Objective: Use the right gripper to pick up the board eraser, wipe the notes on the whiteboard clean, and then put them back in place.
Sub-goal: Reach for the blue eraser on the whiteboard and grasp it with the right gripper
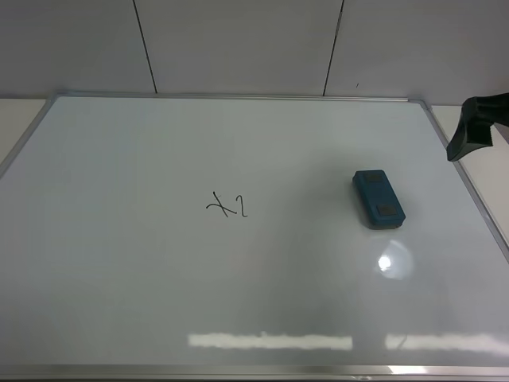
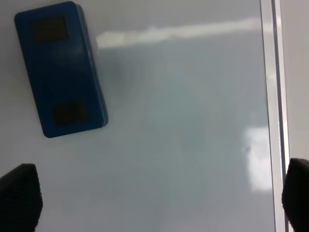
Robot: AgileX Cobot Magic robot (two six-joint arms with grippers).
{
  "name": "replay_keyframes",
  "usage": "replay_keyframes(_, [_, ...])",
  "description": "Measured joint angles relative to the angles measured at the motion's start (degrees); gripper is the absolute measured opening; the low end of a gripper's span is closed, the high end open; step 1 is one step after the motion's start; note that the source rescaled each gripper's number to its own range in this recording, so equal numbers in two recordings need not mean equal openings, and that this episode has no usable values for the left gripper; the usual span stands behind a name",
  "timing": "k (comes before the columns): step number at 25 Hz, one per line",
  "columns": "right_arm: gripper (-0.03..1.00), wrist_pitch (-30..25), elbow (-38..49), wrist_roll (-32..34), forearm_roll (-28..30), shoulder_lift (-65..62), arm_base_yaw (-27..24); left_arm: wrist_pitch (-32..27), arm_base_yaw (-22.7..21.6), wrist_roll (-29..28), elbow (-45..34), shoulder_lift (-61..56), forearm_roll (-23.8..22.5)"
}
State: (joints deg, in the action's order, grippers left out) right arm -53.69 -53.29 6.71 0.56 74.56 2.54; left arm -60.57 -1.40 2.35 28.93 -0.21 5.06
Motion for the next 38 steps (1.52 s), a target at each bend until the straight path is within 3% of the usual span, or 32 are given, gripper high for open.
replay_keyframes(12, [1.0, 3.4, -6.6, -2.2, -0.1, 15.0, 5.8, 0.0, 0.0, 0.0, 0.0, 0.0, 0.0])
replay_keyframes(19, [1.0, 7.8, -8.4, -2.4, -3.3, 22.2, 8.5, 0.0, 0.0, 0.0, 0.0, 0.0, 0.0])
replay_keyframes(38, [1.0, 13.3, -8.4, -2.7, -4.1, 33.9, 10.0, 0.0, 0.0, 0.0, 0.0, 0.0, 0.0])
